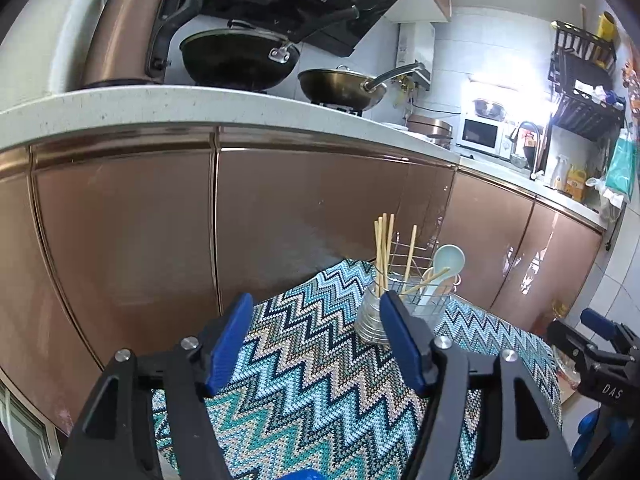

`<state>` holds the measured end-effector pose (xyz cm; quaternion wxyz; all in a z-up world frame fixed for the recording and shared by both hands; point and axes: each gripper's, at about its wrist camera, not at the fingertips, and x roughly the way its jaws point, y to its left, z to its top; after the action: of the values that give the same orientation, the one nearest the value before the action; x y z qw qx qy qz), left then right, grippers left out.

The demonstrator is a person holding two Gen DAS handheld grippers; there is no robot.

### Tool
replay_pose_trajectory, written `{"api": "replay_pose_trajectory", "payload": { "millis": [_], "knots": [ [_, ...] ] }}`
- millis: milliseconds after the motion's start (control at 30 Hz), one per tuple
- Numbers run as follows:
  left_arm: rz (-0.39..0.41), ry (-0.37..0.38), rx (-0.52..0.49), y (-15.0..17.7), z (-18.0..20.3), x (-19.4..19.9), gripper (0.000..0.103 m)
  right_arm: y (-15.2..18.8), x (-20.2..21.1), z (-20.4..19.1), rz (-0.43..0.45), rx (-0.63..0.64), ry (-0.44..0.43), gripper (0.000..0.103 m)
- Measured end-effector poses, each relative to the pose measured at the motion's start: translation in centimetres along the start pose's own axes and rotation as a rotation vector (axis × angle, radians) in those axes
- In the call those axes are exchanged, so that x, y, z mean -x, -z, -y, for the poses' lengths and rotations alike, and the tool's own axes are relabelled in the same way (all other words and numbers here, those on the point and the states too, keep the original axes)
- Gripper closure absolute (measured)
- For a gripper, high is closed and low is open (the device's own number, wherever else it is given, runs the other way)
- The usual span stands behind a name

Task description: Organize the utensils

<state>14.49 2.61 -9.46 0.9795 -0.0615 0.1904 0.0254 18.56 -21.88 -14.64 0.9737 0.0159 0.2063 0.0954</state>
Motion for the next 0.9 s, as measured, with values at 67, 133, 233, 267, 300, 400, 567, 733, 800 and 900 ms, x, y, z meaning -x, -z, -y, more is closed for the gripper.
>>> {"api": "replay_pose_trajectory", "payload": {
  "millis": [67,133,233,267,300,400,567,733,800,900],
  "knots": [
    [0.006,0.003,0.001,-0.1,0.0,0.4,0.039,-0.1,0.4,0.0,0.006,-0.001,0.003,0.000],
    [0.014,0.006,0.003,-0.3,-0.1,0.9,0.039,-0.1,0.8,0.0,0.010,0.002,0.007,0.000],
    [0.030,0.001,0.000,-0.5,-0.3,1.5,0.039,-0.2,1.3,-0.1,0.017,0.006,0.012,0.000],
    [0.036,-0.001,-0.001,-0.6,-0.4,1.7,0.039,-0.2,1.5,-0.1,0.019,0.006,0.013,0.000],
    [0.041,-0.003,-0.002,-0.6,-0.5,1.9,0.039,-0.3,1.7,-0.2,0.021,0.007,0.013,0.000],
    [0.055,-0.009,-0.003,-0.8,-0.7,2.5,0.039,-0.5,2.1,-0.3,0.028,0.010,0.017,0.000],
    [0.068,-0.018,-0.008,-1.0,-1.1,3.3,0.039,-0.9,3.1,-0.4,0.050,0.008,0.025,0.000],
    [0.079,-0.024,-0.015,-1.2,-1.2,3.9,0.039,-1.3,4.1,-0.3,0.065,0.008,0.034,0.000],
    [0.086,-0.021,-0.018,-1.2,-1.1,4.3,0.039,-1.4,4.4,-0.2,0.069,0.008,0.036,0.000],
    [0.099,-0.018,-0.022,-1.5,-1.1,4.7,0.039,-1.6,4.8,-0.2,0.073,0.009,0.044,0.000]
  ]
}}
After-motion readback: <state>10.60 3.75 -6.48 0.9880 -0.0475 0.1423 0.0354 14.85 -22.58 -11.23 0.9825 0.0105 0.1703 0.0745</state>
